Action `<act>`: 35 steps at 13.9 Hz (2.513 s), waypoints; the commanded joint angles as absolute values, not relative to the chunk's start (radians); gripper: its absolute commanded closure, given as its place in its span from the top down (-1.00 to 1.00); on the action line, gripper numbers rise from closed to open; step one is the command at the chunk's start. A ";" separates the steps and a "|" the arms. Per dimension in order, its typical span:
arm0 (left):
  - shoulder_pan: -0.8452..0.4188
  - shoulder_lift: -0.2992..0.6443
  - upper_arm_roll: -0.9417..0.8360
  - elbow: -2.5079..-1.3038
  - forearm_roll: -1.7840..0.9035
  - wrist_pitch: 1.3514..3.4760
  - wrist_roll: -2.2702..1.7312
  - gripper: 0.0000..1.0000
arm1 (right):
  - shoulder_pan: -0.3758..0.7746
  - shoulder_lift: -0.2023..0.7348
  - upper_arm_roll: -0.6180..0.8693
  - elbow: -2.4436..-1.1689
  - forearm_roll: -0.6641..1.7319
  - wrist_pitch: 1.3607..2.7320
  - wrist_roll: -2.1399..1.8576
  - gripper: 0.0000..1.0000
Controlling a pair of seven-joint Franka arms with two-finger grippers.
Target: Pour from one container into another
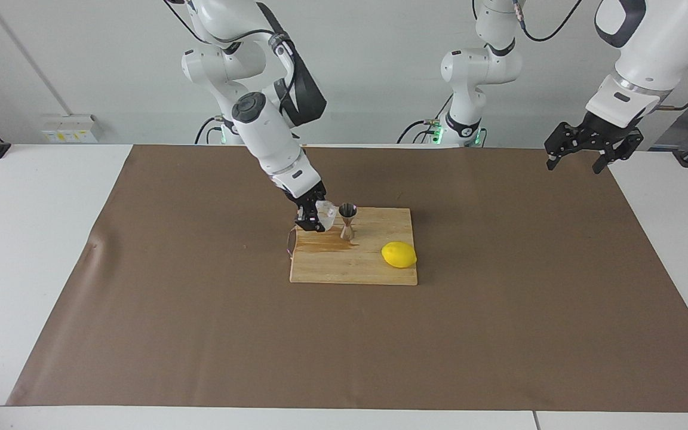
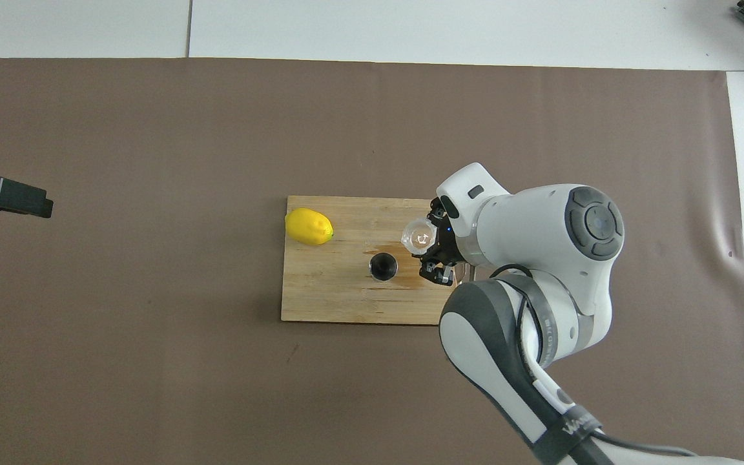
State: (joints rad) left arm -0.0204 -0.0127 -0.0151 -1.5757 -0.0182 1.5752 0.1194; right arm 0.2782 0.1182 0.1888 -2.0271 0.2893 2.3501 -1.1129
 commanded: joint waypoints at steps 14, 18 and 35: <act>0.006 -0.049 -0.017 -1.614 -0.015 1.568 0.127 1.00 | 0.350 0.117 0.196 -2.026 -0.029 2.379 -0.859 -0.21; 0.006 -0.049 -0.017 -1.614 -0.015 1.568 0.127 1.00 | 0.371 0.110 0.196 -2.036 -0.121 2.373 -0.801 -0.21; 0.006 -0.049 -0.017 -1.614 -0.015 1.568 0.127 1.00 | 0.442 0.046 0.196 -2.115 -0.485 2.349 -0.512 -0.21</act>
